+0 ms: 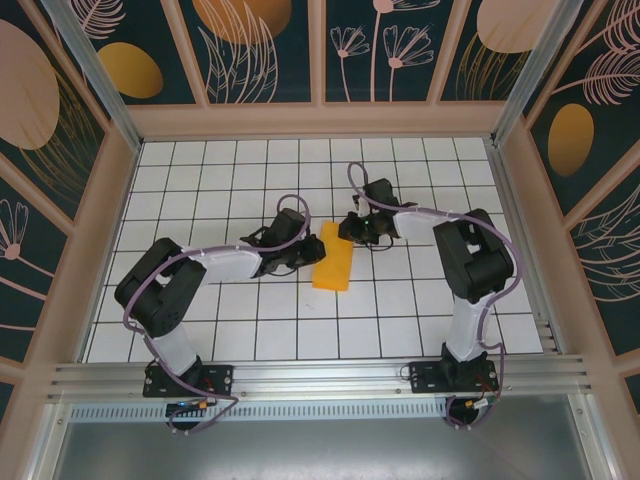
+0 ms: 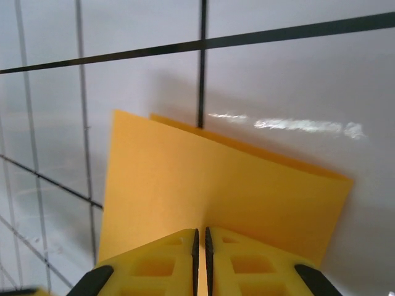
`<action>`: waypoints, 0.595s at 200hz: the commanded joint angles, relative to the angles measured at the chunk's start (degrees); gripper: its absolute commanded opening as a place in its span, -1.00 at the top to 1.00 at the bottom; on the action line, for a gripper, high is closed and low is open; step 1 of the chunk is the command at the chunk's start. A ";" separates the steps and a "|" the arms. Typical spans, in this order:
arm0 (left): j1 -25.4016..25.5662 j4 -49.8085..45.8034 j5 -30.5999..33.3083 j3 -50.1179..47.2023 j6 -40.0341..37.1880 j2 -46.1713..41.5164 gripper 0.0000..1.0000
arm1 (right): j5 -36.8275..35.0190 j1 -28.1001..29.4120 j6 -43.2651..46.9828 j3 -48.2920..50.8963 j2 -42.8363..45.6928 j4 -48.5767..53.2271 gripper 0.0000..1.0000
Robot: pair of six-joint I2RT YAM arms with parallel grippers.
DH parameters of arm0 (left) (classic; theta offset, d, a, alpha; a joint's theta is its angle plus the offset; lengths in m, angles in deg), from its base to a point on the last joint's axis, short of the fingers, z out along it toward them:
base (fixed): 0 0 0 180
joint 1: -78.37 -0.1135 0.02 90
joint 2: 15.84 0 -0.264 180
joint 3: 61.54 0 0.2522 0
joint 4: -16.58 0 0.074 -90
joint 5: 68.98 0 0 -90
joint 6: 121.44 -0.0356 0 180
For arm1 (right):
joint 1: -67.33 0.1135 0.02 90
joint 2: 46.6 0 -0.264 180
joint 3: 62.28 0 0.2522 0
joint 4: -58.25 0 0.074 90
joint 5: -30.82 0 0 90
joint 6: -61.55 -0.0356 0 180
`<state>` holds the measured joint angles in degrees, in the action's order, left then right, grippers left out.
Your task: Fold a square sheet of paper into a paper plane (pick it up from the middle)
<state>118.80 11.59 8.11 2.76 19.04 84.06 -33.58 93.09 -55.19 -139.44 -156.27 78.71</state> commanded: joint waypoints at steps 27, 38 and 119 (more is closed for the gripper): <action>3.61 -1.05 2.55 0.26 2.02 -1.37 0.73 | -8.76 0.08 -1.95 0.37 0.36 3.61 0.75; 4.64 -0.95 2.69 0.68 2.48 -1.34 0.73 | -9.84 0.08 -3.56 1.84 1.89 3.21 0.75; 12.47 5.54 2.56 0.00 9.08 3.65 0.75 | -5.82 -0.09 -13.23 15.52 15.53 -4.68 0.75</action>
<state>130.03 13.82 10.15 2.78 24.92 85.30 -41.18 93.17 -65.73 -126.36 -145.01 77.37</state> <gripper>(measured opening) 0.128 0.124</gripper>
